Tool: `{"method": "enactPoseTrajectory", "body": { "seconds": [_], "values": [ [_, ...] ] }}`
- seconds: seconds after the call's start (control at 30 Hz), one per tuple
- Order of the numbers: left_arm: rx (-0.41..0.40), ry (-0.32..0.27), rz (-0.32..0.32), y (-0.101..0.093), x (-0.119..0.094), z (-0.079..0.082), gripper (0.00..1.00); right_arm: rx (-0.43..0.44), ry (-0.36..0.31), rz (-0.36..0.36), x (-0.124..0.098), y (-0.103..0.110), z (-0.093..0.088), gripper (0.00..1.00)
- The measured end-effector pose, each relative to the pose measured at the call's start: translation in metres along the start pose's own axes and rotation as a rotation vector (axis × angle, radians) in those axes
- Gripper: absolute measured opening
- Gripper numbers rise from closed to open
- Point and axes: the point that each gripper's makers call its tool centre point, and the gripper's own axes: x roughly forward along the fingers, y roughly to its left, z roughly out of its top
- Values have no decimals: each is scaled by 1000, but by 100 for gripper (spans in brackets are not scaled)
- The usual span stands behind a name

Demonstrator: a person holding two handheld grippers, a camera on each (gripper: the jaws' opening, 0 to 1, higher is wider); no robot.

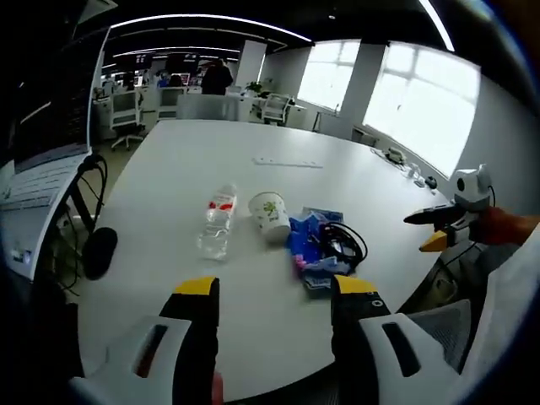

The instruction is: Arrange the tabletop items into an orderly group along one side of the table until the central work area is clear of visible clutter.

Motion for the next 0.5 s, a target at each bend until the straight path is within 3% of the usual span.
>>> {"method": "enactPoseTrajectory", "body": {
  "seconds": [0.5],
  "values": [
    [-20,8,4,3,-2,-6,51,8,4,9,3,5,-2,68]
  ]
}}
